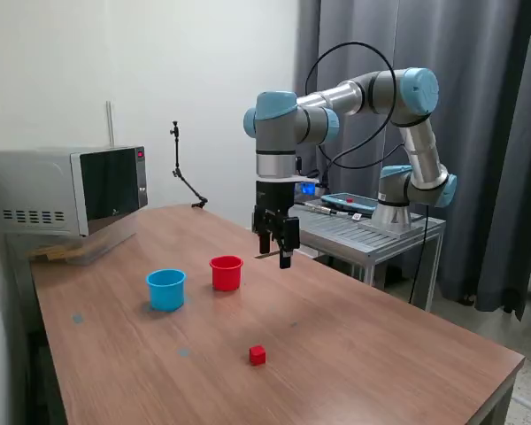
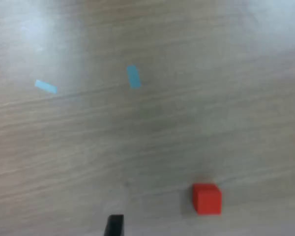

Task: Place red objects in the red bin, and blue objects in the blue bin.

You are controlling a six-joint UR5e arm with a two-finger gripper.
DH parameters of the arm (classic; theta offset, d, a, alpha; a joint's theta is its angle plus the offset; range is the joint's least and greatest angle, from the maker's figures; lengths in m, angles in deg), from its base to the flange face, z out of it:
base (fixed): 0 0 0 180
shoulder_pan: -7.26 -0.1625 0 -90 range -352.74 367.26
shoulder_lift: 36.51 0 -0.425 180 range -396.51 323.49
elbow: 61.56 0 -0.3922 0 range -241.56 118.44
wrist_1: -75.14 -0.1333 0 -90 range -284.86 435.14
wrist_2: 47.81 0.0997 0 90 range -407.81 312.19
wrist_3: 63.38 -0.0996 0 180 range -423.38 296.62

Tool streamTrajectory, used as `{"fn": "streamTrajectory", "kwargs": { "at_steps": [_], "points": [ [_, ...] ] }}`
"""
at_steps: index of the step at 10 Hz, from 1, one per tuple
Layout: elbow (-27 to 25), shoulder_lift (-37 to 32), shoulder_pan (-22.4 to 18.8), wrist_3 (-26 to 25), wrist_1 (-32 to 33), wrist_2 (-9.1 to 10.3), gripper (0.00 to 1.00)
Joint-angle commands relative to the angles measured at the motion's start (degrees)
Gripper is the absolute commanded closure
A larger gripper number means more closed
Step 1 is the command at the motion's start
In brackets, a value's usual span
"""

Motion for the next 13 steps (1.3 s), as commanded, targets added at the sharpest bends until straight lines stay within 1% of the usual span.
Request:
{"fn": "streamTrajectory", "kwargs": {
  "at_steps": [1, 2, 3, 4, 5, 7, 10, 13],
  "points": [
    [4.07, 3.15, -0.5, 2.88, -4.61, 0.01, 0.0],
    [6.08, 4.82, -0.5, 5.33, -5.41, 0.09, 0.0],
    [7.93, 6.4, -0.5, 6.13, -5.41, 0.53, 0.0],
    [9.86, 8.51, -0.42, 6.06, -5.41, 3.49, 0.0],
    [11.54, 10.61, -0.33, 5.97, -5.41, 4.22, 0.0],
    [15.14, 13.79, -0.15, 5.79, -5.33, 4.31, 0.0],
    [16.73, 16.51, -0.15, 5.27, -5.33, 4.31, 0.0],
    [16.91, 17.75, -0.24, 5.26, -5.33, 4.4, 0.0]
  ]
}}
